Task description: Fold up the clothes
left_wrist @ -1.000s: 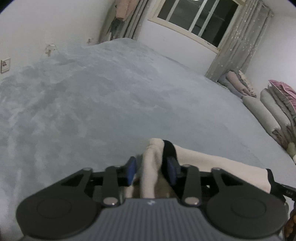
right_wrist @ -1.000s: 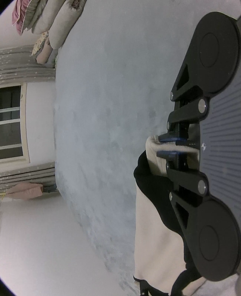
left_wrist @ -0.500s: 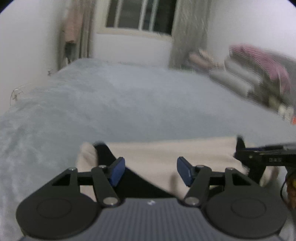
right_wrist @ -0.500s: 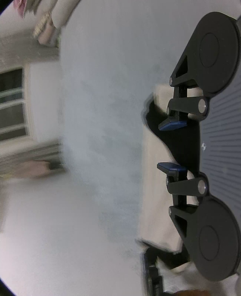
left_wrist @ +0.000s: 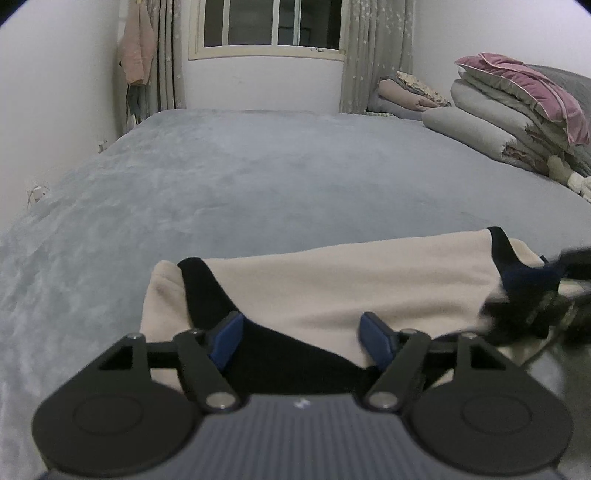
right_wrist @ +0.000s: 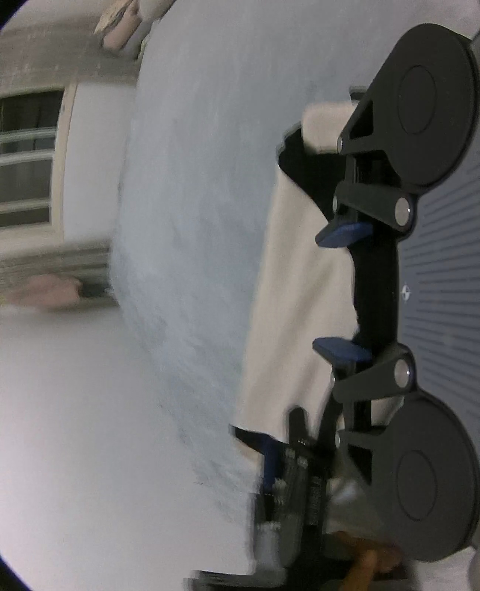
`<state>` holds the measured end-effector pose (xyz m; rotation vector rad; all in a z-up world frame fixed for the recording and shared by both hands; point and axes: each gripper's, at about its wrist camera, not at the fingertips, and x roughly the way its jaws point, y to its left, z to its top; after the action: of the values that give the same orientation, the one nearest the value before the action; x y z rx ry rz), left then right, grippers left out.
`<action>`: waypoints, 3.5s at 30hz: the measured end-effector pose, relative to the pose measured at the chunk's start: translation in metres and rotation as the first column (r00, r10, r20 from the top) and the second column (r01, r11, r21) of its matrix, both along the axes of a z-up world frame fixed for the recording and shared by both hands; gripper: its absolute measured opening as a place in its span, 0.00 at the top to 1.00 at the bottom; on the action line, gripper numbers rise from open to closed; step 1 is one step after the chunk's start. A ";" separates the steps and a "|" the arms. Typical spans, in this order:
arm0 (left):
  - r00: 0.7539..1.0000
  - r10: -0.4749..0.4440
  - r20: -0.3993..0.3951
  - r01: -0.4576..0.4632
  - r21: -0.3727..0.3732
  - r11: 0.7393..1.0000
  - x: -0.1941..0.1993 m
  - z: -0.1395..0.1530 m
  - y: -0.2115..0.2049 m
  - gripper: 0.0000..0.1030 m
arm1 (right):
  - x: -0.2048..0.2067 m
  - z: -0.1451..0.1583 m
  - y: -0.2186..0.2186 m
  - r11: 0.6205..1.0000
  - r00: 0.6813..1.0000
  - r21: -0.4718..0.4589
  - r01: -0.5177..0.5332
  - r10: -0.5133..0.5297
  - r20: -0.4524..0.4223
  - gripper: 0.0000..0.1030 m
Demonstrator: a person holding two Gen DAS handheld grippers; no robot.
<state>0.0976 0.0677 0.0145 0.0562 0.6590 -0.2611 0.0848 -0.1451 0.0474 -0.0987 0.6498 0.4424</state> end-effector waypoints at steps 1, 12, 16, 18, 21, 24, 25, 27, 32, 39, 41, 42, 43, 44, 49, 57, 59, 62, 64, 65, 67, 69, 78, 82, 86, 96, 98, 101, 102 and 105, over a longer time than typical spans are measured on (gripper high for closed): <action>1.000 0.001 -0.001 -0.001 0.003 1.000 -0.001 -0.001 0.000 0.32 | 0.000 -0.006 0.007 0.999 1.000 -0.038 -0.003 0.003 -0.011 0.46; 0.997 0.079 0.024 -0.079 -0.002 0.997 -0.028 0.018 -0.010 0.20 | -0.016 0.015 0.026 0.999 0.998 -0.013 -0.047 0.047 0.034 0.42; 0.998 0.070 0.003 -0.070 0.050 0.996 -0.032 0.007 -0.020 0.13 | -0.021 0.001 0.047 0.993 0.998 -0.105 -0.061 0.062 0.007 0.31; 0.996 0.083 -0.017 -0.082 0.039 0.996 -0.029 -0.003 -0.018 0.10 | -0.021 -0.006 0.054 0.989 0.998 -0.139 -0.057 0.059 0.009 0.28; 0.996 0.083 -0.014 -0.083 0.033 0.996 -0.030 -0.004 -0.016 0.07 | -0.024 -0.008 0.057 0.985 0.998 -0.165 -0.055 0.060 0.020 0.28; 0.996 0.083 -0.028 -0.083 0.002 0.997 -0.030 -0.008 -0.011 0.03 | -0.026 -0.006 0.053 0.985 0.998 -0.165 -0.057 0.062 0.021 0.28; 0.996 0.083 -0.030 -0.084 -0.005 0.996 -0.030 -0.007 -0.009 0.03 | -0.025 -0.005 0.050 0.986 0.998 -0.159 -0.057 0.061 0.018 0.28; 0.996 0.080 -0.029 -0.080 -0.007 0.997 -0.031 -0.008 -0.008 0.03 | -0.024 -0.006 0.045 0.984 0.998 -0.164 -0.062 0.066 0.019 0.28; 0.997 0.074 -0.030 -0.074 -0.010 0.997 -0.032 -0.008 -0.002 0.02 | -0.021 -0.006 0.011 0.988 1.000 -0.153 -0.028 0.027 -0.014 0.27; 0.995 0.086 -0.042 -0.086 0.000 0.996 -0.035 -0.001 0.003 0.00 | -0.028 -0.008 -0.048 0.985 0.993 -0.148 0.093 -0.103 -0.062 0.28; 0.992 0.105 -0.067 -0.107 -0.021 0.994 -0.034 -0.001 0.011 0.00 | -0.028 -0.011 -0.066 0.974 0.979 -0.149 0.169 -0.183 -0.086 0.26; 0.990 0.112 -0.084 -0.116 -0.048 0.992 -0.033 -0.001 0.016 0.00 | -0.029 -0.012 -0.076 0.969 0.971 -0.142 0.203 -0.218 -0.097 0.26; 0.988 0.118 -0.101 -0.125 -0.075 0.989 -0.032 -0.002 0.022 0.00 | -0.030 -0.012 -0.086 0.968 0.965 -0.103 0.227 -0.238 -0.107 0.25; 0.987 0.123 -0.103 -0.133 -0.098 0.986 -0.032 0.001 0.025 0.00 | -0.032 -0.010 -0.097 0.970 0.961 -0.031 0.243 -0.245 -0.128 0.25; 0.993 0.111 -0.043 -0.117 -0.170 0.979 -0.039 0.021 0.027 0.00 | -0.032 -0.020 -0.130 0.859 0.941 0.410 0.307 -0.208 -0.268 0.16; 0.998 0.066 0.024 -0.063 -0.125 0.990 -0.035 0.027 -0.005 0.00 | -0.027 -0.036 -0.130 0.627 0.901 0.649 0.431 -0.268 -0.340 0.00; 0.998 0.058 0.023 -0.056 -0.100 0.993 -0.031 0.021 -0.014 0.00 | -0.025 -0.035 -0.122 0.621 0.895 0.645 0.445 -0.288 -0.339 0.00; 0.999 0.037 0.025 -0.037 -0.030 0.999 -0.027 0.010 -0.030 0.00 | -0.022 -0.033 -0.115 0.625 0.894 0.639 0.448 -0.292 -0.341 0.00; 0.999 0.025 0.020 -0.026 0.039 0.999 -0.026 0.000 -0.041 0.00 | -0.024 -0.028 -0.115 0.645 0.892 0.617 0.451 -0.300 -0.338 0.00; 0.999 0.023 0.025 -0.025 0.056 0.998 -0.027 -0.001 -0.044 0.00 | -0.024 -0.026 -0.113 0.658 0.893 0.606 0.448 -0.301 -0.334 0.00; 0.999 0.020 0.028 -0.022 0.076 0.997 -0.031 -0.002 -0.048 0.00 | -0.023 -0.023 -0.110 0.667 0.896 0.599 0.442 -0.300 -0.328 0.05; 1.000 0.018 0.023 -0.020 0.073 0.997 -0.033 -0.002 -0.046 0.00 | -0.022 -0.019 -0.109 0.663 0.903 0.615 0.427 -0.280 -0.325 0.20; 1.000 0.019 0.014 -0.019 0.052 0.998 -0.027 0.001 -0.046 0.00 | -0.011 -0.025 -0.115 0.676 0.892 0.589 0.443 -0.265 -0.367 0.20; 0.999 0.013 0.039 -0.013 0.002 1.000 -0.027 0.011 -0.038 0.00 | -0.012 -0.024 -0.108 0.718 0.910 0.563 0.410 -0.277 -0.309 0.23; 0.997 -0.016 0.070 0.012 0.057 0.998 -0.030 0.014 -0.046 0.00 | -0.014 -0.024 -0.097 0.770 0.915 0.497 0.401 -0.312 -0.255 0.48; 0.998 -0.057 -0.013 0.058 0.072 0.996 -0.022 0.002 -0.046 0.00 | -0.033 0.024 -0.062 0.874 0.949 0.390 0.289 -0.316 0.006 0.77; 0.998 -0.059 -0.030 0.060 0.044 0.997 -0.018 0.004 -0.039 0.00 | -0.023 0.028 -0.052 0.887 0.948 0.361 0.289 -0.318 0.022 0.77; 0.999 -0.044 0.001 0.044 -0.021 0.999 -0.016 0.019 -0.026 0.00 | -0.016 0.029 -0.046 0.886 0.947 0.360 0.293 -0.321 0.020 0.78; 1.000 -0.024 0.019 0.024 -0.028 0.999 -0.016 0.023 -0.022 0.00 | -0.016 0.030 -0.047 0.884 0.946 0.364 0.294 -0.322 0.018 0.78; 0.998 0.028 0.056 -0.029 0.021 0.999 -0.005 0.028 -0.020 0.00 | -0.019 0.032 -0.049 0.879 0.945 0.372 0.297 -0.326 0.015 0.78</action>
<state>0.0928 0.0481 0.0424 0.0743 0.6068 -0.2241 0.0654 -0.1943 0.0793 0.3400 0.4856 0.2382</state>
